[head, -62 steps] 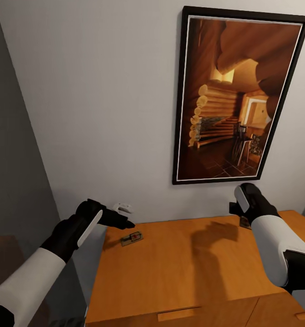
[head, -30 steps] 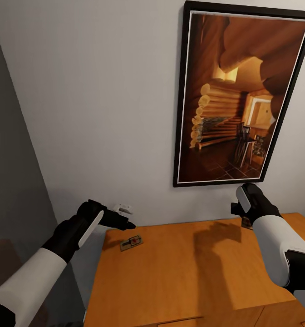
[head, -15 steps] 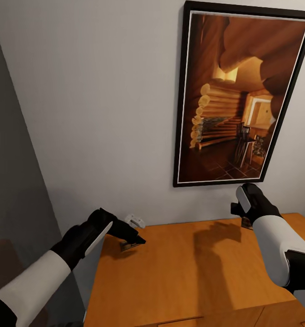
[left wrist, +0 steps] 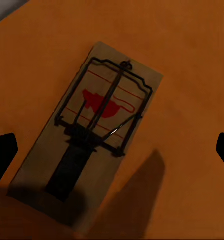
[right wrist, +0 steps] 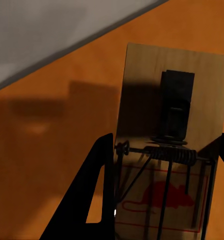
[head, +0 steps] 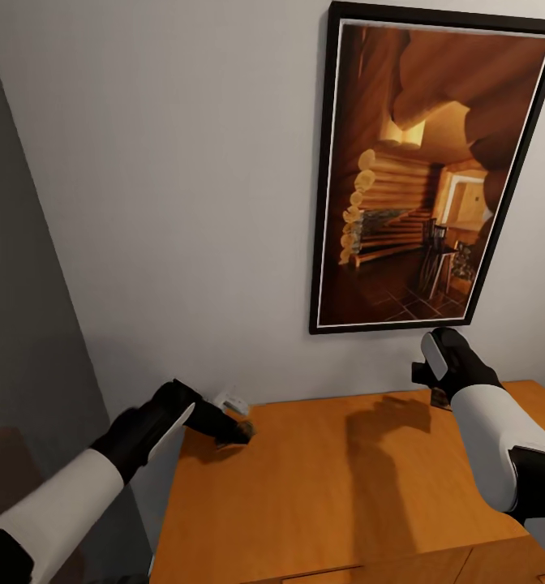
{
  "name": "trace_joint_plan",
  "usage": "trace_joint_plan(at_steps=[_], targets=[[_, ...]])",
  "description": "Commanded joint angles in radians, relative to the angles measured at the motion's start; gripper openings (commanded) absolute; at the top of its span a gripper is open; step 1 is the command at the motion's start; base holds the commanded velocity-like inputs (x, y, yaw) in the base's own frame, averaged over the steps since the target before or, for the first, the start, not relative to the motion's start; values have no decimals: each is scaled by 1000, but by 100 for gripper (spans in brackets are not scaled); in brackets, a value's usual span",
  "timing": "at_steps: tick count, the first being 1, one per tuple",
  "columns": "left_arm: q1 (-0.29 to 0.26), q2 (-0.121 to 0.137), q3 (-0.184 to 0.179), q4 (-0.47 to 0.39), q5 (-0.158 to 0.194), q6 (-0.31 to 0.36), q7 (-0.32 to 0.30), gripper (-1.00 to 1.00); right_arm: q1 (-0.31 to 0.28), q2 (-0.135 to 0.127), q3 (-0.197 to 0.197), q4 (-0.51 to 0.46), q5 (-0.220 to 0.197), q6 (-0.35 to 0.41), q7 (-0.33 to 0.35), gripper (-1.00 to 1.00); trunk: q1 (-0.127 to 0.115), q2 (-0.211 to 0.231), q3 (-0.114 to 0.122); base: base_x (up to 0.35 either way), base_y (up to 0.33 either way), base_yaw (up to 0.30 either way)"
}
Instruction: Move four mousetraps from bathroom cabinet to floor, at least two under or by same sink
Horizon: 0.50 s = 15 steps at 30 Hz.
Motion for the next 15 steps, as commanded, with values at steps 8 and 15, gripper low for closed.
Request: trace_joint_plan(at_steps=[8,15], targets=[[-1,1,-4,24,8,-26,4,100,-1,0,-1,0,-12,2,-8,-100,0,-1,-1,0,0,0],[-1,2,-4,24,6,-29,8,100,-1,0,-1,0,-11,2,-8,-100,0,-1,-1,0,0,0]])
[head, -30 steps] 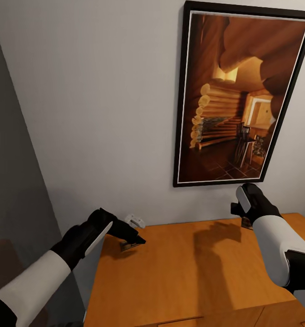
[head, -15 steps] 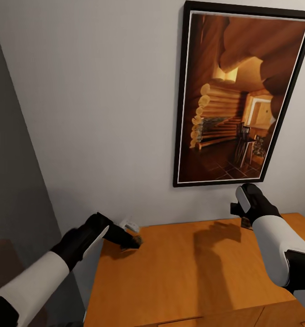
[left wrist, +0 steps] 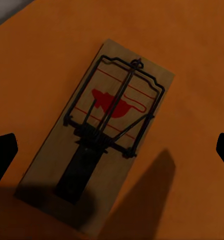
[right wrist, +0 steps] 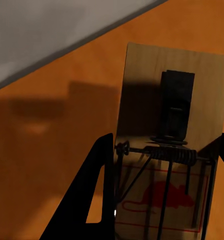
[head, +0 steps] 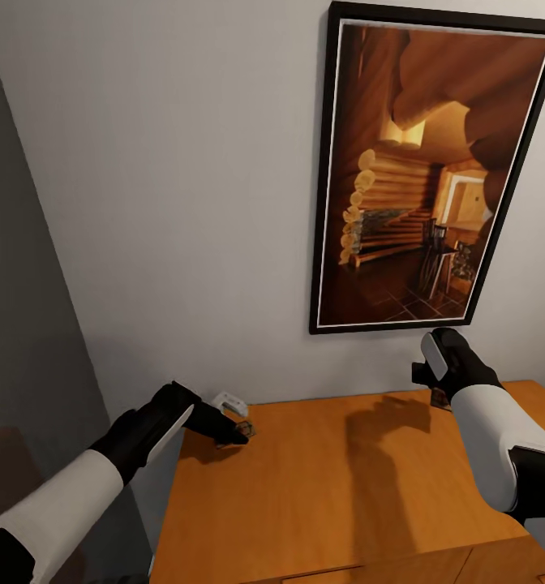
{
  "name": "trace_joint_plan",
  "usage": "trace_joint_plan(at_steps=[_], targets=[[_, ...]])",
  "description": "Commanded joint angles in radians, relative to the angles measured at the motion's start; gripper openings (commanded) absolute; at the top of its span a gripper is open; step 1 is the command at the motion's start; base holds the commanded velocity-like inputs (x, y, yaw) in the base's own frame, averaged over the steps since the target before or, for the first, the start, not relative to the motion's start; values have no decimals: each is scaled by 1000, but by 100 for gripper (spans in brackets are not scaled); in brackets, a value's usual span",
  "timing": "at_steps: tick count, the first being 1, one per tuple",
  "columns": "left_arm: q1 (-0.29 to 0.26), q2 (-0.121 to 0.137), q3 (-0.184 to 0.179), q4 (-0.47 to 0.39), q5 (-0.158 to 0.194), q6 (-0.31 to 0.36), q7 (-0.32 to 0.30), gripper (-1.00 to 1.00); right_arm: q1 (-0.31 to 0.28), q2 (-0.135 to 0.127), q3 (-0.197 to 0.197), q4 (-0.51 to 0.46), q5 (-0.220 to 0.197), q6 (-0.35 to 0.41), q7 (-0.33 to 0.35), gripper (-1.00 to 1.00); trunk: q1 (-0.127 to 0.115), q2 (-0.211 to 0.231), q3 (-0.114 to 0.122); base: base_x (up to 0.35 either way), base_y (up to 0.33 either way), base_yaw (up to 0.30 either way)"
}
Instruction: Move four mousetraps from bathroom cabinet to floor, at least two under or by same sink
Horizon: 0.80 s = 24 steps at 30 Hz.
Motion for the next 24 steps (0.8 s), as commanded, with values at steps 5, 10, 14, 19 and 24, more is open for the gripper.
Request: trace_joint_plan(at_steps=[5,10,14,19,24], targets=[[-2,-1,-2,6,-17,5,7,100,-1,0,-1,-1,-13,2,-8,-100,0,-1,-1,0,0,0],[-3,-4,3,12,-51,7,8,100,-1,0,-1,-1,-14,2,-8,-100,0,-1,-1,0,0,0],[-8,-9,5,30,-59,14,8,100,-1,0,-1,-1,-14,2,-8,-100,0,-1,-1,0,0,0],[-13,-29,6,80,-61,14,9,100,-1,0,-1,-1,-15,2,-8,-100,0,-1,-1,0,0,0],[-15,-44,6,101,-61,13,9,100,-1,0,-1,-1,-15,2,-8,-100,0,-1,-1,0,0,0]])
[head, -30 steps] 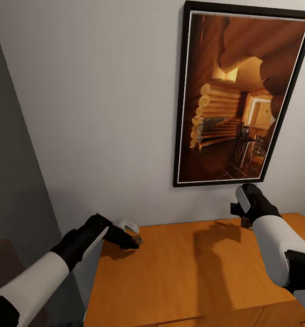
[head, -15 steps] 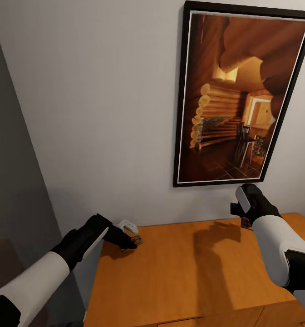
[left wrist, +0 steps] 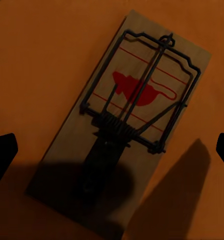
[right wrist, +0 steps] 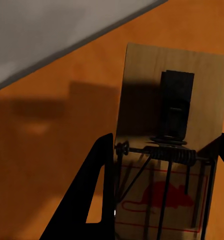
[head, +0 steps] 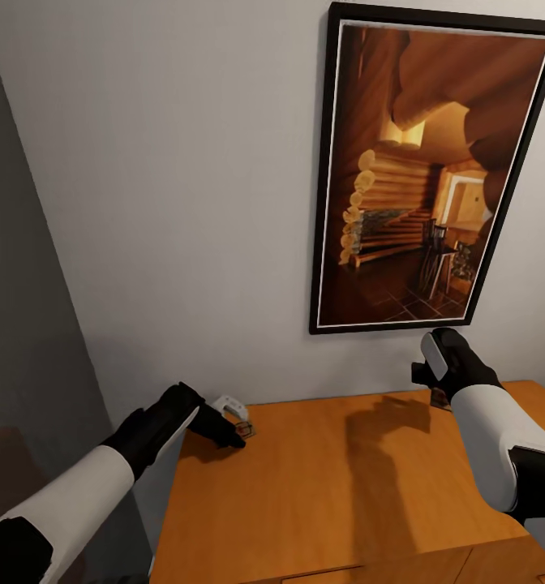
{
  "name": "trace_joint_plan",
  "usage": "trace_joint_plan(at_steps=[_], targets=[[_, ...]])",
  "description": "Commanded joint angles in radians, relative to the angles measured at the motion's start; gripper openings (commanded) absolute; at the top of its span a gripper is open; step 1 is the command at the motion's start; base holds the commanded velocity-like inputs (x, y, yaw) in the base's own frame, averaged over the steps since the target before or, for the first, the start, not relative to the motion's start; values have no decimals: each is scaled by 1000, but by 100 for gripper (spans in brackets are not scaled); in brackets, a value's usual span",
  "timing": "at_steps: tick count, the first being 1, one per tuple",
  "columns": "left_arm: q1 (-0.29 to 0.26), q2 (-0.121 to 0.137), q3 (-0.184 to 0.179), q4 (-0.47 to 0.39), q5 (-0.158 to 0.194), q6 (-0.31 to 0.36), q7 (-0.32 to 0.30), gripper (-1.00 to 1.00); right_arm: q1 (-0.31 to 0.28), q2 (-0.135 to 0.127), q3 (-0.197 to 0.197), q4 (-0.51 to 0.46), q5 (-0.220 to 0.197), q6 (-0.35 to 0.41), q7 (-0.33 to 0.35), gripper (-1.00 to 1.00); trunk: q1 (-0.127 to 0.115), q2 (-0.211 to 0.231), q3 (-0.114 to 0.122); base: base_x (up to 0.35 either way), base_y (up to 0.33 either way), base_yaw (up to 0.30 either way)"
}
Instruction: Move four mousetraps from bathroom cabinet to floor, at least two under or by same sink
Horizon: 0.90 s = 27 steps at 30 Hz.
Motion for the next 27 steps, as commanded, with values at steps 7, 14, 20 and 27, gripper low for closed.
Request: trace_joint_plan(at_steps=[7,14,20,27], targets=[[8,-2,-4,11,31,12,4,100,-1,0,-1,-1,-12,2,-8,-100,0,-1,-2,0,0,0],[8,-2,-4,25,30,11,23,100,-1,0,-1,-1,-12,2,-8,-100,0,-1,-2,0,0,0],[7,-5,-4,40,30,8,54,100,-1,0,-1,-1,-12,2,-8,-100,0,-1,-2,0,0,0],[7,-8,-4,48,30,8,60,-100,-1,0,-1,-1,-12,2,-8,-100,0,-1,-2,0,0,0]])
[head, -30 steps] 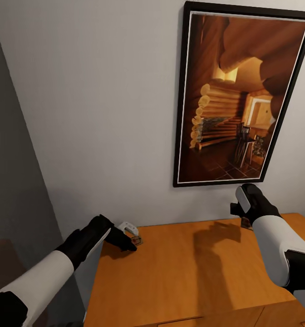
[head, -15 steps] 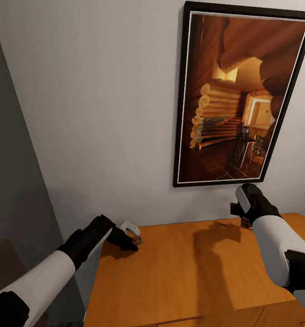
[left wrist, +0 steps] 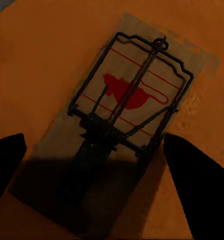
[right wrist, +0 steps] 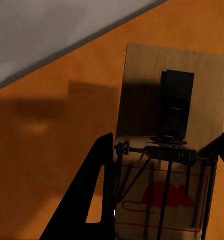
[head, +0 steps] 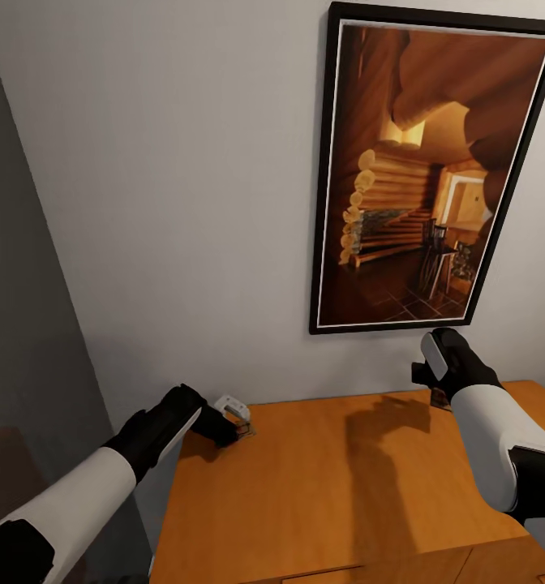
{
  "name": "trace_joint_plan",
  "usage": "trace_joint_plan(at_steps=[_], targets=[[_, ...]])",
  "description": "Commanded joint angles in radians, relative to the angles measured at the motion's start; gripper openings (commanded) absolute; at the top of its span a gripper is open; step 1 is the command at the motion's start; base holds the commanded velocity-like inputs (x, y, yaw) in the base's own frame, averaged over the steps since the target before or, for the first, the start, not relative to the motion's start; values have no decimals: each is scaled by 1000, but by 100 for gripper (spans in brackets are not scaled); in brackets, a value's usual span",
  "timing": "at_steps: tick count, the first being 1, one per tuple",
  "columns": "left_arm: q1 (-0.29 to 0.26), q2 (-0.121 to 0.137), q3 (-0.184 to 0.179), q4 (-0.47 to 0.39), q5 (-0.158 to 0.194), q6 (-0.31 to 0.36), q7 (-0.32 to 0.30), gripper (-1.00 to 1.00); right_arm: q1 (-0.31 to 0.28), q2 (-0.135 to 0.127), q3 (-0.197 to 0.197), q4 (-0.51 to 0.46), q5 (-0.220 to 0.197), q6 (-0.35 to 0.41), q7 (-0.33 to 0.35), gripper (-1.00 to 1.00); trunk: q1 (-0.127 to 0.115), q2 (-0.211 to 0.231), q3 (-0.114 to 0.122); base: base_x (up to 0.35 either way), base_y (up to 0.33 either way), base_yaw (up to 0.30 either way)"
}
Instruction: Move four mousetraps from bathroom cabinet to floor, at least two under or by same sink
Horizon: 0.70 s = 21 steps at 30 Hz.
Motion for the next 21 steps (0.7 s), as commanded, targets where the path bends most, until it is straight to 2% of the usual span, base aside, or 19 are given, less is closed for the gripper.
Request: trace_joint_plan(at_steps=[1,11,15,18,21], targets=[[-1,1,-5,57,18,9,5,-100,-1,0,-2,-1,-12,2,-8,-100,0,-1,-2,0,0,0],[-5,-3,-5,87,18,8,6,-100,-1,0,-2,-1,-11,2,-8,-100,0,-1,-2,0,0,0],[-5,-23,-5,75,15,10,5,-100,-1,0,-2,-1,-11,2,-8,-100,0,-1,-2,0,0,0],[-5,-43,-5,36,13,21,3,-100,-1,0,-2,-1,-10,2,-7,-100,0,-1,-2,0,0,0],[-5,-50,-5,-26,12,57,1,-100,-1,-1,-2,-1,-9,2,-7,-100,0,-1,-2,0,0,0]])
